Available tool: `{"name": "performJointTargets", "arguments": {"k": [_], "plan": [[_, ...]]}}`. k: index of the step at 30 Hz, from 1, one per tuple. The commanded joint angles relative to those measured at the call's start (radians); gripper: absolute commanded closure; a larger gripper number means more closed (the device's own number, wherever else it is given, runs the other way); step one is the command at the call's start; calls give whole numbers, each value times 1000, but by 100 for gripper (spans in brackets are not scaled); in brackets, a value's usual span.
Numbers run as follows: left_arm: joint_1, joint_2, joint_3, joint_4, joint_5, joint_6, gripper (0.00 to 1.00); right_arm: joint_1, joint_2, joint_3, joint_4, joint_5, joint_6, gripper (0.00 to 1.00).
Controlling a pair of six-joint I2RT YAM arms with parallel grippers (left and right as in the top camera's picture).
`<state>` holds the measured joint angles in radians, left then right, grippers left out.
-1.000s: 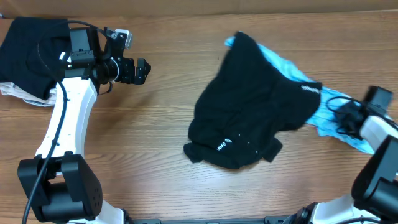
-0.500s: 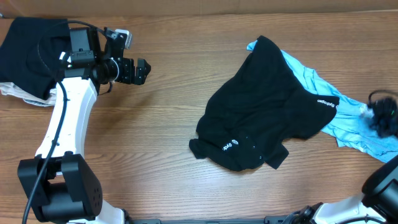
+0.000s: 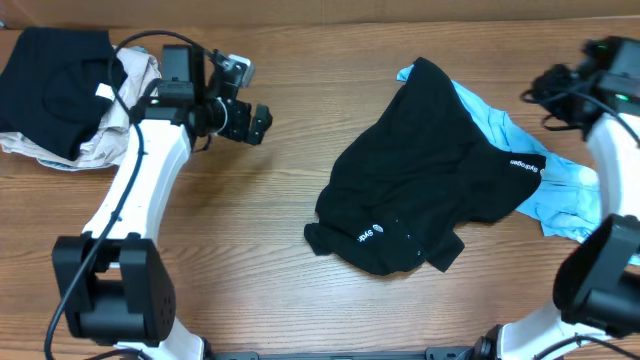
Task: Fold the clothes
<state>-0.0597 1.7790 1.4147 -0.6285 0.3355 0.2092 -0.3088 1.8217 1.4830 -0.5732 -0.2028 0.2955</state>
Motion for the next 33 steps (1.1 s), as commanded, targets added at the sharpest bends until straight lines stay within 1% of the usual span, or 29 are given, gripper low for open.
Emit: {"name": "performJointTargets", "arguments": {"k": [1,10,16,21,25,30,33], "plan": [[-7,40,21,0,-24,5,0,33,81,10,23,86,-3,76],[-7,82,21,1,-21,-8,0,86,283,10,46,51,-4,76],[-7,82,21,2,-21,-8,0,90,323,10,33,-13,-4,76],[-7,82,21,4,-21,-8,0,114,325,10,14,-14,-10,76],[-7,82,21,1,-21,-8,0,140,362,10,26,122,-8,76],[-7,82,21,-7,-21,-8,0,138,432,10,42,323,-12,76],[-7,82,21,-10,-21,-8,0,119,472,10,74,389,-12,75]]}}
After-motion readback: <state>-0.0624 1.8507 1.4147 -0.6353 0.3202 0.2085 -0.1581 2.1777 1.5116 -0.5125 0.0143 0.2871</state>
